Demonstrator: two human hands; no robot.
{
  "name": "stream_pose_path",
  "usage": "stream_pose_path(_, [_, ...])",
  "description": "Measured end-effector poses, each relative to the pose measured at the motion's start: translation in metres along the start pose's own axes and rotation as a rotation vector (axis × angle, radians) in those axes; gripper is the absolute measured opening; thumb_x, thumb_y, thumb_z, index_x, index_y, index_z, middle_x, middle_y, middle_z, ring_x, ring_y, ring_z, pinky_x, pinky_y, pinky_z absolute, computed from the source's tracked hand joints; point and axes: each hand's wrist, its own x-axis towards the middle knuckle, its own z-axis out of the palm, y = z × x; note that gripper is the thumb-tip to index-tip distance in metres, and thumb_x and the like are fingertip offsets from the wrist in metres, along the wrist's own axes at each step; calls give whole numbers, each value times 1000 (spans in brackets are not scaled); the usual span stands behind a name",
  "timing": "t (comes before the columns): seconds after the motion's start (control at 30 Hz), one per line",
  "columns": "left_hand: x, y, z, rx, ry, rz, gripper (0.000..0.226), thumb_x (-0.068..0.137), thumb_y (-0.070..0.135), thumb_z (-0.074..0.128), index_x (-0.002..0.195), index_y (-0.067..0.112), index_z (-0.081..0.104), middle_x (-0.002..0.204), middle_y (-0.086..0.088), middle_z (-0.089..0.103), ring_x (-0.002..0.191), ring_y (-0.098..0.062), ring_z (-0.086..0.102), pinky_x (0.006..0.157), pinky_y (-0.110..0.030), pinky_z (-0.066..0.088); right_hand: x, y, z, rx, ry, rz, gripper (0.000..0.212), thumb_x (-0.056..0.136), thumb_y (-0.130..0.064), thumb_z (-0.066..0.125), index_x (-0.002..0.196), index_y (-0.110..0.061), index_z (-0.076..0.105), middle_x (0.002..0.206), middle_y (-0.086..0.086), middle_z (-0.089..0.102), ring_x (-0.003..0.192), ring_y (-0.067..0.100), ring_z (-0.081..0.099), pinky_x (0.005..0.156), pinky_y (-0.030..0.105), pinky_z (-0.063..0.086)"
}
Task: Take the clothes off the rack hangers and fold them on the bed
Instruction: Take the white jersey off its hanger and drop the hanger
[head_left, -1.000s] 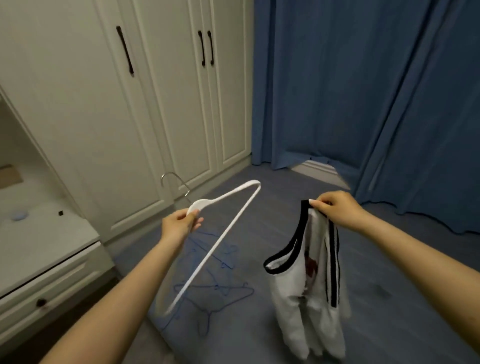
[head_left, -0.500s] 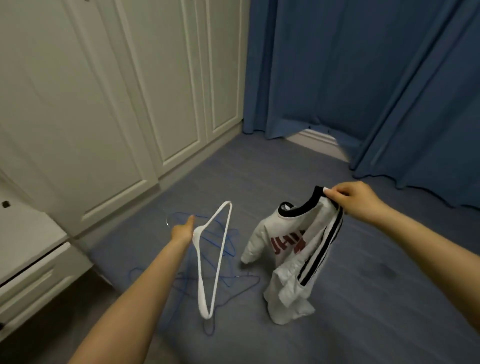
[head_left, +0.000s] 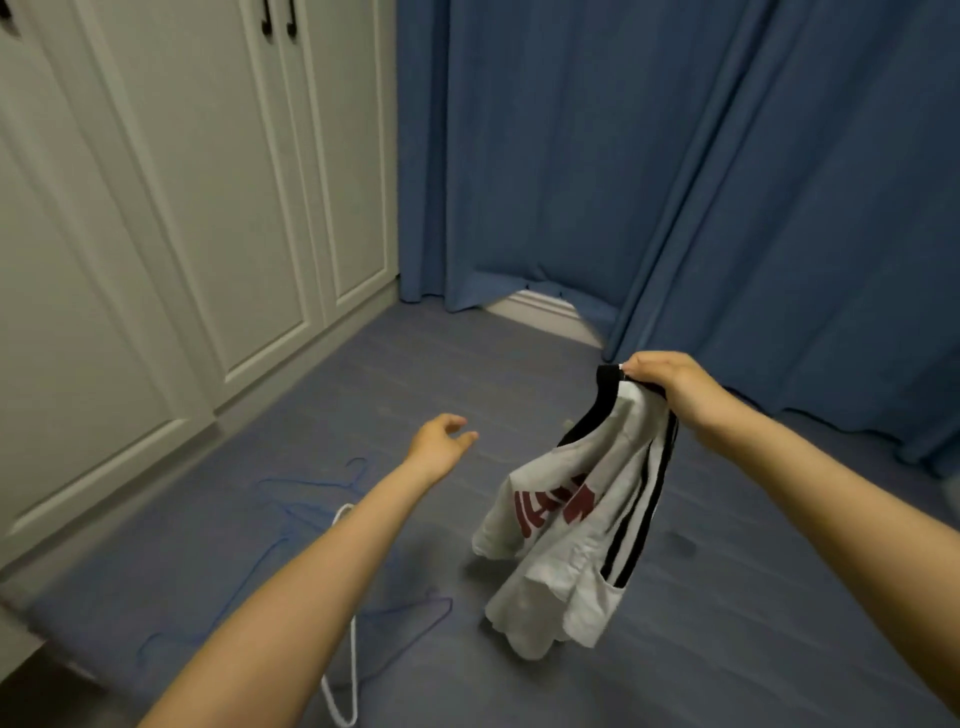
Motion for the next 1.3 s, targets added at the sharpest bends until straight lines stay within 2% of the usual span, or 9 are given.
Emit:
stream_pose_path(0.2, [-53, 61, 50, 6, -400, -52, 76, 86, 67, 41, 144, 18, 37, 151, -4, 32, 137, -25, 32, 108, -39, 28, -58, -56, -62, 276, 25, -147, 29, 77, -11, 51, 52, -12, 37, 46, -6, 38, 43, 7, 36, 43, 18, 31])
stream_pose_path(0.27, [-77, 79, 70, 6, -460, -107, 81, 81, 77, 34, 136, 20, 47, 142, -5, 46, 128, -25, 44, 101, -37, 37, -84, -65, -89, 293, 54, -183, 24, 74, -16, 52, 54, -12, 38, 49, -4, 39, 46, 10, 37, 46, 20, 32])
stream_pose_path(0.37, [-115, 102, 100, -122, -564, -85, 62, 79, 67, 56, 116, 17, 63, 121, -1, 63, 108, -20, 60, 93, -36, 49, -127, -62, -138, 243, 183, -207, 29, 88, -9, 50, 59, -9, 48, 54, -3, 51, 53, 10, 47, 54, 21, 39])
stream_pose_path(0.43, [-134, 111, 112, -154, -524, 35, 36, 84, 45, 65, 106, 17, 67, 113, -2, 67, 99, -18, 64, 92, -37, 51, -151, -54, -163, 212, 255, -194, 27, 91, -9, 49, 64, -8, 51, 64, 3, 52, 59, 13, 49, 56, 21, 39])
stream_pose_path(0.57, [-188, 140, 122, -157, -110, 234, 15, 92, 31, 57, 99, 19, 64, 98, -4, 63, 76, -14, 56, 61, -26, 45, -210, -19, -216, 92, 382, -124, 30, 93, -20, 51, 65, -9, 47, 68, 10, 45, 63, 19, 43, 59, 28, 34])
stream_pose_path(0.7, [-241, 158, 115, -194, 126, 437, 15, 95, 25, 53, 103, 17, 62, 102, -2, 62, 88, -15, 55, 70, -26, 43, -263, 15, -251, -57, 479, -109, 37, 94, -30, 51, 74, 1, 54, 77, 11, 50, 70, 20, 44, 62, 29, 36])
stream_pose_path(0.8, [-290, 171, 119, -171, 162, 530, 15, 94, 27, 55, 100, 19, 65, 101, 3, 64, 92, -12, 58, 75, -25, 46, -307, 28, -266, -114, 541, -125, 43, 95, -34, 50, 86, 7, 60, 82, 15, 60, 72, 20, 51, 67, 30, 42])
stream_pose_path(0.97, [-361, 193, 120, -162, 181, 610, 10, 93, 26, 56, 86, 30, 63, 90, 11, 63, 83, -4, 57, 66, -16, 42, -380, 25, -283, -140, 621, -217, 27, 90, -33, 59, 76, -14, 71, 82, 0, 69, 79, 13, 63, 73, 27, 50])
stream_pose_path(1.3, [-491, 185, 86, -2, -47, 685, 7, 85, 29, 67, 86, 23, 70, 86, 4, 68, 80, -9, 63, 68, -22, 50, -528, 16, -264, -152, 703, -205, 18, 88, -30, 63, 74, -22, 70, 78, -7, 67, 75, 5, 60, 74, 23, 47])
